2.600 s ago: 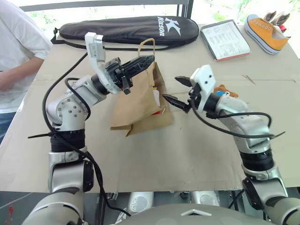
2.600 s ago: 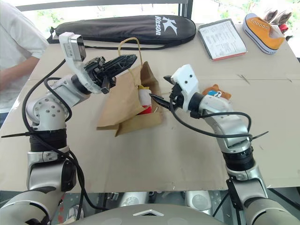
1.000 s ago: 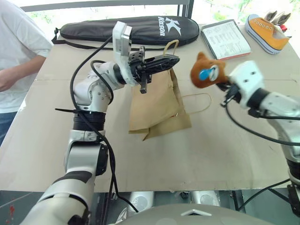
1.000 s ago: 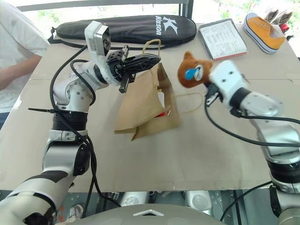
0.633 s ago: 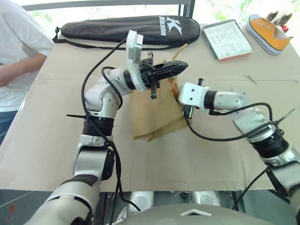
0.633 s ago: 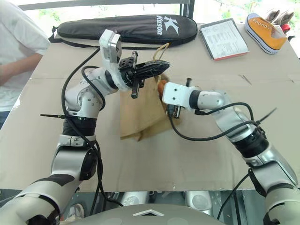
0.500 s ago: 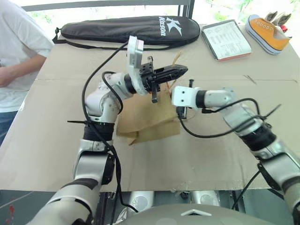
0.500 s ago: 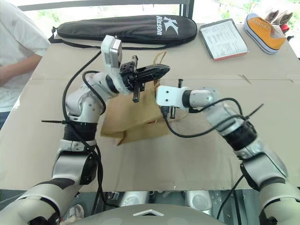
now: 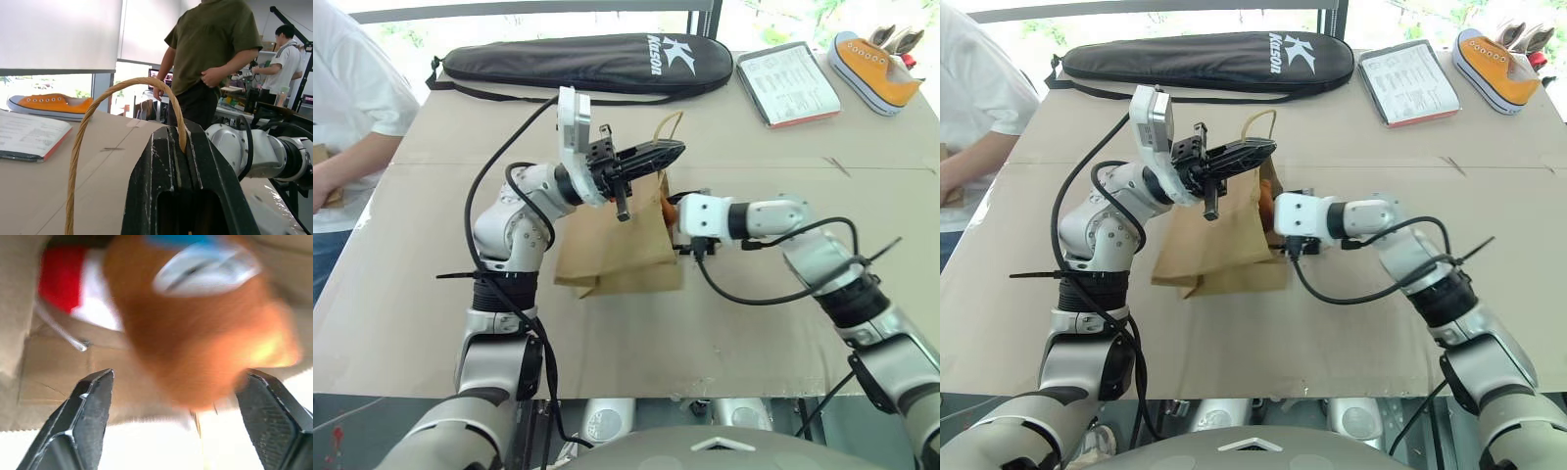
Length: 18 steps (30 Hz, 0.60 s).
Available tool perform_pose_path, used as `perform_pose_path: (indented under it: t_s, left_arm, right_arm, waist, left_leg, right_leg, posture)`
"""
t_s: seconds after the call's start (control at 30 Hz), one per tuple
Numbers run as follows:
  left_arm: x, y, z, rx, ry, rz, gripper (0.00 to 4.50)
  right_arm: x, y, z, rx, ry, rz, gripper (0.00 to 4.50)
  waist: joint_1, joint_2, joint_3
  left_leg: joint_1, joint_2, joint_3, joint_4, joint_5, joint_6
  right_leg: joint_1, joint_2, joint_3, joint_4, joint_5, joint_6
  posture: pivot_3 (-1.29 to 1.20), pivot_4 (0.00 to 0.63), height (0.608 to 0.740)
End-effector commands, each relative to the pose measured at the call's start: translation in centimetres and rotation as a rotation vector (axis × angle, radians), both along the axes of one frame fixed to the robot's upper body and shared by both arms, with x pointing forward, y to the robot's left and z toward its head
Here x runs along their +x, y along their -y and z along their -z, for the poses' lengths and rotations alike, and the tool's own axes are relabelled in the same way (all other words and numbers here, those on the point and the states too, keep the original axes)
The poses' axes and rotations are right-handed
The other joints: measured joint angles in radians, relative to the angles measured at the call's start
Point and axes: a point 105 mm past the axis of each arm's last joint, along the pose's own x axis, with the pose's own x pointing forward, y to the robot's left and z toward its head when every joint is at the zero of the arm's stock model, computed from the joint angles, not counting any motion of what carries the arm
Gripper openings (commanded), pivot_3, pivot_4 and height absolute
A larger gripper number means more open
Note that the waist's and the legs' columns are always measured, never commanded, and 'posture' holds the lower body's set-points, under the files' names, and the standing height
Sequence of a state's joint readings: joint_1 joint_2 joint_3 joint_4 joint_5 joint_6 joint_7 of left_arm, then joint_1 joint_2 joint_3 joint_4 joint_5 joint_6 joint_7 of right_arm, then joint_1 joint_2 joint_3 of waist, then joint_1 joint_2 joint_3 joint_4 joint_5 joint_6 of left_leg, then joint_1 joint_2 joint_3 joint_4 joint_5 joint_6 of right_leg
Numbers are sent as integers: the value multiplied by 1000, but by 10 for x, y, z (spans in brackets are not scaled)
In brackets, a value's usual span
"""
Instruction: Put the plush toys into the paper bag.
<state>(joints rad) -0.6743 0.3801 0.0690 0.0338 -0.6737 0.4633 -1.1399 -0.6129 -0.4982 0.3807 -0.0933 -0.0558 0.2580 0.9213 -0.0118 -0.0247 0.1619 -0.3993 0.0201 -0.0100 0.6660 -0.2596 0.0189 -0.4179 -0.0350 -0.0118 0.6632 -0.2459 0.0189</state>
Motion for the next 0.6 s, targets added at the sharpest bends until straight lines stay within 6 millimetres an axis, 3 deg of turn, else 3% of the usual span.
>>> perform_pose_path:
  t_s: [0.03, 0.17, 0.27, 0.4, 0.5, 0.6]
  left_arm:
    - [-6, -2, -16, -14, 87, 41, 0]
    - [-7, -3, -16, -8, 92, 54, 0]
    - [-8, -3, -14, 6, 99, 62, 0]
    - [-8, -4, -13, 8, 98, 61, 0]
    - [-8, -4, -12, 12, 99, 61, 0]
    - [-9, -3, -11, 14, 98, 61, 0]
  right_arm:
    - [0, 20, -24, 55, 48, 109, 3772]
    - [-9, 39, -26, 92, -6, 213, 3772]
    - [-19, 56, -24, 255, -157, 384, 3772]
    - [-12, 80, 5, 332, -361, 687, 3772]
    - [-4, 78, 19, 485, -533, 787, 3772]
    - [0, 71, 35, 516, -626, 798, 3772]
  waist:
    - [1, 0, 0]
    - [1, 0, 0]
    - [1, 0, 0]
    - [-1, 0, 0]
    - [-2, 0, 0]
    - [-1, 1, 0]
  left_leg:
    - [0, 0, 0, 0, 0, 0]
    - [0, 0, 0, 0, 0, 1]
    - [0, 0, -1, 1, -1, 1]
    - [1, 1, 0, 1, -1, 2]
    - [1, 0, -1, 1, -1, 2]
    - [1, 0, 0, 1, -1, 2]
  right_leg:
    - [0, 0, 0, 0, 0, 0]
    - [0, 0, 0, 0, 0, 0]
    - [1, 0, 0, 0, 0, 0]
    - [1, 0, 1, 1, 0, 0]
    - [1, 1, 0, 2, 0, 0]
    - [1, 1, 1, 1, 0, 0]
  posture:
    - [0, 150, 740]
    - [0, 150, 740]
    - [0, 150, 740]
    - [0, 150, 740]
    - [0, 150, 740]
    - [0, 150, 740]
